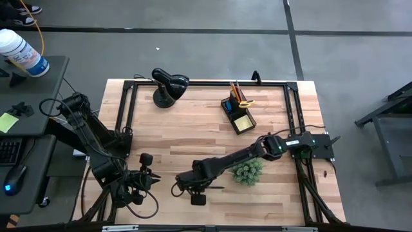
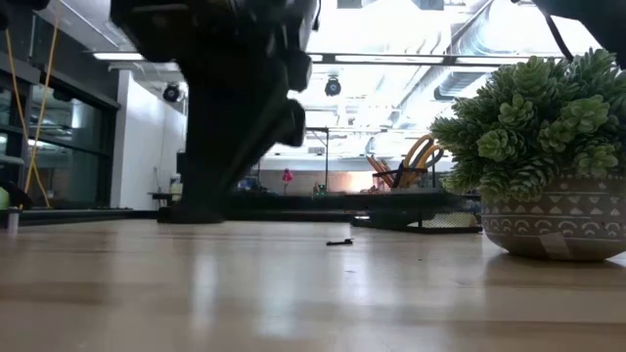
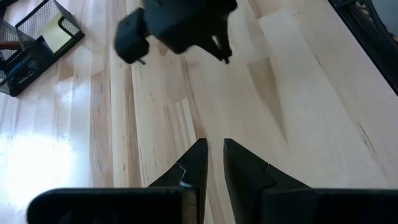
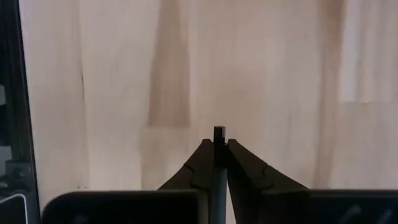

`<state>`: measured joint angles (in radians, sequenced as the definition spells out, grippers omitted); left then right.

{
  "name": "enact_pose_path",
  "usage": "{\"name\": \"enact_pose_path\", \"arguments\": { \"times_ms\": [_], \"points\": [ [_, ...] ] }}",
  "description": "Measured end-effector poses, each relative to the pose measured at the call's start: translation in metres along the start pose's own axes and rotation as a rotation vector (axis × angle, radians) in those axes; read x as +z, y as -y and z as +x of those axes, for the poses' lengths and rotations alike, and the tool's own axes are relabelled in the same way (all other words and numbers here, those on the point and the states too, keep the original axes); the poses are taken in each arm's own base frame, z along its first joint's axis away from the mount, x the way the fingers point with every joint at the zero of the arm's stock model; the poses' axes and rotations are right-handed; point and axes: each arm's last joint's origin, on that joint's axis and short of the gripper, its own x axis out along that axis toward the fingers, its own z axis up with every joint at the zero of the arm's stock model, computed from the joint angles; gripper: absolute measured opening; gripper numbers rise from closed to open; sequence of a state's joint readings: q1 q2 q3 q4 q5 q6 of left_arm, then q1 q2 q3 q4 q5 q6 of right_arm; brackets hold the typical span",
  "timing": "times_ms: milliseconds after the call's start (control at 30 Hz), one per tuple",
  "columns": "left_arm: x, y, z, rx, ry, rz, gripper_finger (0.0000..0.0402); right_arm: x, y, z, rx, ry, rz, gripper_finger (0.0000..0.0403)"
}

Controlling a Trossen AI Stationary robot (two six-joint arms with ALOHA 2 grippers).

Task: Pick and place office supplies into organizer
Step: Put the black pen into the desk organizer

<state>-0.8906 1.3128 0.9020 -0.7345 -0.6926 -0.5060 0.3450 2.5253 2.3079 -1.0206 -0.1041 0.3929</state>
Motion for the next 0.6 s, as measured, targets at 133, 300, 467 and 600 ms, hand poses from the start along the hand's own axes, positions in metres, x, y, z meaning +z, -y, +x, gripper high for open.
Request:
{"name": "enact_pose_path", "arguments": {
  "times_ms": [133, 300, 467, 600],
  "points": [
    [0.000, 0.000, 0.000, 0.000, 0.000, 0.000, 0.0042, 0.002, -0.002, -0.021, -0.014, 0.037, 0.013, 0.0024],
    [0.000, 0.000, 0.000, 0.000, 0.000, -0.001, 0.0042, 0.000, 0.004, -0.060, -0.121, 0.071, -0.001, 0.0021],
    [0.000, 0.000, 0.000, 0.000, 0.000, 0.000, 0.0042, 0.001, 0.035, -0.110, -0.367, 0.128, 0.005, 0.0020],
    [0.000, 0.000, 0.000, 0.000, 0.000, 0.000, 0.0042, 0.002, 0.073, -0.151, -0.613, 0.172, 0.027, 0.0009]
  ]
}}
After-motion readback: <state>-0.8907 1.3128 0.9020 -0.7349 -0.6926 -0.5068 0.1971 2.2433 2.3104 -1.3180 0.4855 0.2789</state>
